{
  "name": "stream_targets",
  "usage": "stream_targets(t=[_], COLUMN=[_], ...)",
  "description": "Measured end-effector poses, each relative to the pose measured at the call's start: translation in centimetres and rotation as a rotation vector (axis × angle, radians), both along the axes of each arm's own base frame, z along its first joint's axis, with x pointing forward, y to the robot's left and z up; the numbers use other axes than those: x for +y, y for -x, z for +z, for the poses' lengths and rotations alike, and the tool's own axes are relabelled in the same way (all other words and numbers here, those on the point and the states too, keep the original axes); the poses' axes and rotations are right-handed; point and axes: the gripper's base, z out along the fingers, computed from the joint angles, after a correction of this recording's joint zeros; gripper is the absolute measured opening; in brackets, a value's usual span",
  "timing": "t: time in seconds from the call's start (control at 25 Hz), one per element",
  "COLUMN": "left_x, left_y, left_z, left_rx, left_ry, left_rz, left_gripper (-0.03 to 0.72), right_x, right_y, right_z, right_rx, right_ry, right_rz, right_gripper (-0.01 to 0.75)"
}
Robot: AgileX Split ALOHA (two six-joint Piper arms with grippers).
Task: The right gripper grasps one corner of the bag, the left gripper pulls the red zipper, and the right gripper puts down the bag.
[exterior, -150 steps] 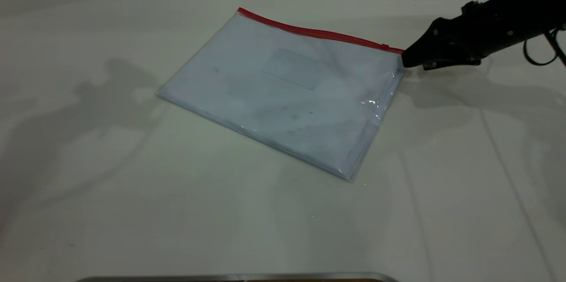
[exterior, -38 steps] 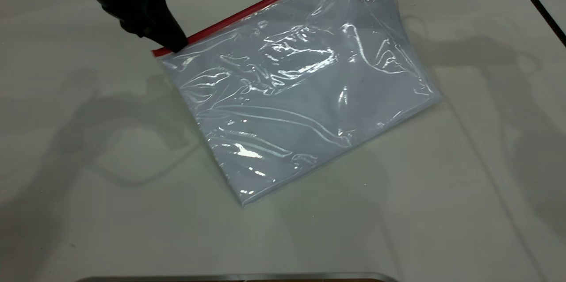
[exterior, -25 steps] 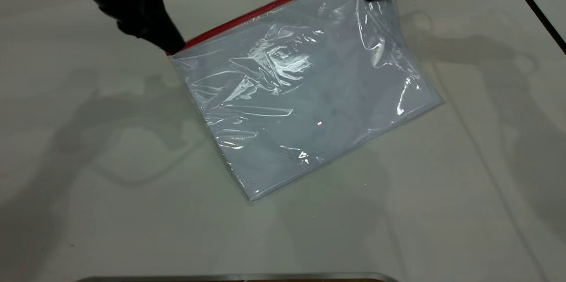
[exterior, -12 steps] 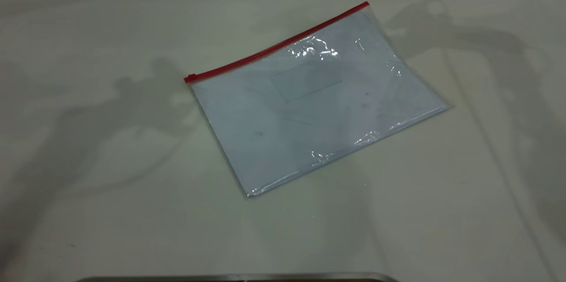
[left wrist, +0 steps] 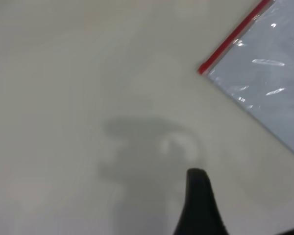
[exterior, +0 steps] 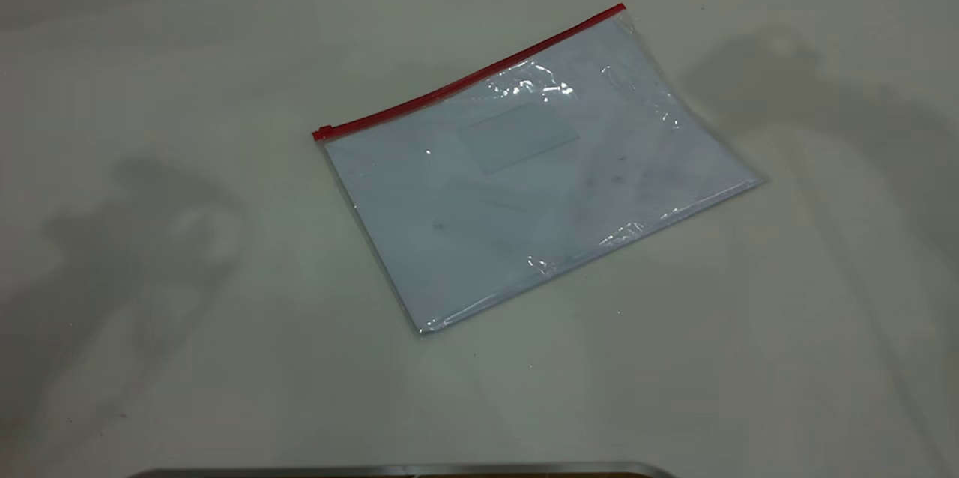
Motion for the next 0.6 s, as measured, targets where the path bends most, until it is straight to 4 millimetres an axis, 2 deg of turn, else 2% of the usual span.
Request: stream_targets(t=[0.16, 0.28, 0.44, 0.6], left_x=[1.0, 1.6, 2.3, 3.0], left_y=[3.6, 6.0, 9.7, 13.2], left_z=[2.8, 4.7, 6.6, 8.1], left_rx=[-0.022, -0.075, -0.113, -0.175], left_ry=[-0.016, -0.012, 0.0, 0.023], left_rz=[0.034, 0.037, 0.039, 0.04], left_gripper=[0.588, 0.586, 0.586, 0.586], right_x=[-0.5, -0.2, 0.5, 0.6], right_y=[5.0, 9.3, 14.9, 20.1], right_z=[6.2, 9.1, 9.9, 8.3], right_rx=[-0.102, -0.147, -0.148, -0.104], right_ry=[-0.001, -0.031, -0.046, -0.051], right_rz=[-0.11, -0.14, -0.12, -0.103], right_gripper=[0.591, 0.591, 0.591, 0.591])
